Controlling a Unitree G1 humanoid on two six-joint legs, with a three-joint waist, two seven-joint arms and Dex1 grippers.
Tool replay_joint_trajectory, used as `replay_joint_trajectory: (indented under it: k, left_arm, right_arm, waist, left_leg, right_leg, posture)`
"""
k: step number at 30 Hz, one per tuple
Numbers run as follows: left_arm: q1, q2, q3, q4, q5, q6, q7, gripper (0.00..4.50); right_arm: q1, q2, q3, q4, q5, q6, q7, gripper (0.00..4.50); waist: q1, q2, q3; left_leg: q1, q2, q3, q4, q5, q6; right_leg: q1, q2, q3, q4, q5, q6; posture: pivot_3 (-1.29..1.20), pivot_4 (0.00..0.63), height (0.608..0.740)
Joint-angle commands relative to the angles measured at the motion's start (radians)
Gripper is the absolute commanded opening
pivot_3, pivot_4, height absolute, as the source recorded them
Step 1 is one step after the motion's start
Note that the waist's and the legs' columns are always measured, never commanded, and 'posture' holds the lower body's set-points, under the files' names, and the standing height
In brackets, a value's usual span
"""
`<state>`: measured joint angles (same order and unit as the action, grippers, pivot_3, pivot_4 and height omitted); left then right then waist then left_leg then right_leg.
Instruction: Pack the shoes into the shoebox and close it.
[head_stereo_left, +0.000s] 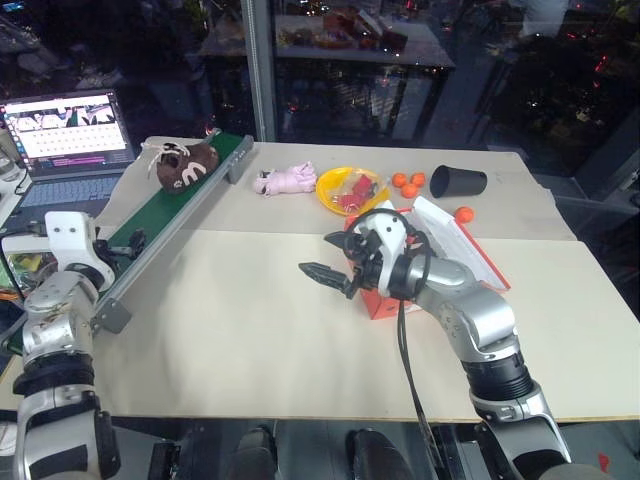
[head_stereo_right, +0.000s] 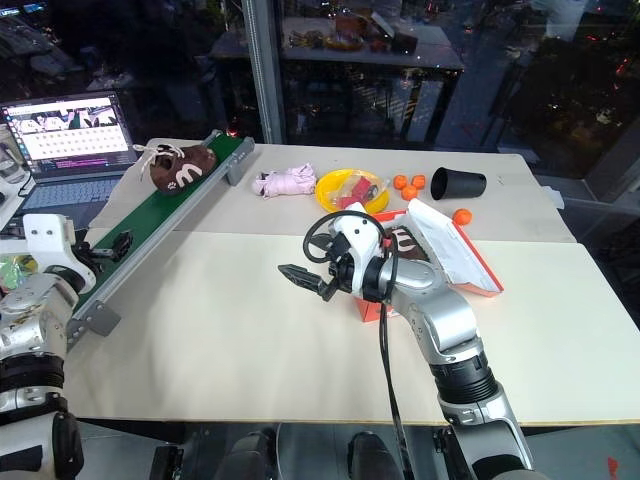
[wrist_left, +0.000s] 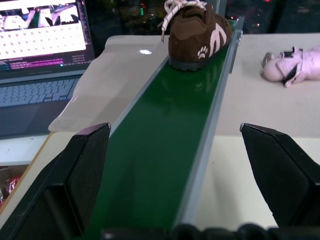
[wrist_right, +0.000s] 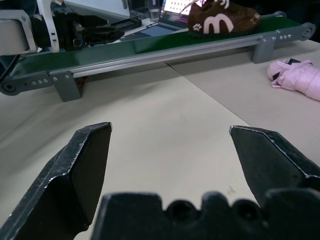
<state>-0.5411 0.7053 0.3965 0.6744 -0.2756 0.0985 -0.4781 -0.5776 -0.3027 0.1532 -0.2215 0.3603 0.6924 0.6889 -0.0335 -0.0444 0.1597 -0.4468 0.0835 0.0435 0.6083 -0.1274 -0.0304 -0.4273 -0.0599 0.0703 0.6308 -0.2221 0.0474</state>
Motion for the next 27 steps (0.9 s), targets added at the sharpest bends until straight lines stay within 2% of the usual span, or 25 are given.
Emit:
replay_joint_trajectory:
  k: [1, 8, 19, 27]
  left_arm:
    - [-0.058, 0.056, 0.02, 0.09, -0.003, -0.094, -0.065, 4.46]
    - [-0.144, 0.093, 0.008, 0.261, 0.008, -0.152, -0.117, 4.46]
    - [-0.2, 0.113, -0.025, 0.427, 0.036, -0.173, -0.167, 4.46]
    - [-0.219, 0.141, -0.043, 0.539, 0.085, -0.159, -0.14, 4.46]
  right_arm:
    - [-0.005, -0.006, -0.001, -0.035, 0.01, -0.027, 0.009, 4.5]
    - [-0.002, -0.015, 0.002, -0.044, 0.007, -0.025, 0.009, 4.5]
    - [0.001, -0.041, -0.007, -0.05, 0.002, -0.026, -0.001, 4.5]
    - [0.012, -0.076, -0.011, -0.067, 0.003, -0.016, -0.002, 4.5]
  waist:
    - [0.001, 0.0, 0.0]
    - [0.013, 0.0, 0.0]
    - [0.019, 0.0, 0.0]
    - [0.018, 0.0, 0.0]
  left_leg:
    - [0.0, 0.0, 0.0, 0.0, 0.0, 0.0]
    - [-0.001, 0.0, 0.0, 0.0, 0.0, 0.0]
    - [-0.006, 0.0, 0.001, 0.001, 0.0, 0.0]
    - [-0.011, 0.0, 0.001, 0.002, 0.0, 0.0]
  right_leg:
    - [0.0, 0.0, 0.0, 0.0, 0.0, 0.0]
    - [-0.001, 0.0, 0.0, 0.0, 0.0, -0.001]
    - [-0.007, 0.0, -0.001, 0.002, 0.0, -0.001]
    - [-0.012, 0.001, -0.001, 0.003, 0.0, -0.001]
  posture:
    - [0.0, 0.15, 0.736]
    - [0.0, 0.15, 0.736]
    - [0.0, 0.15, 0.736]
    - [0.0, 0.15, 0.736]
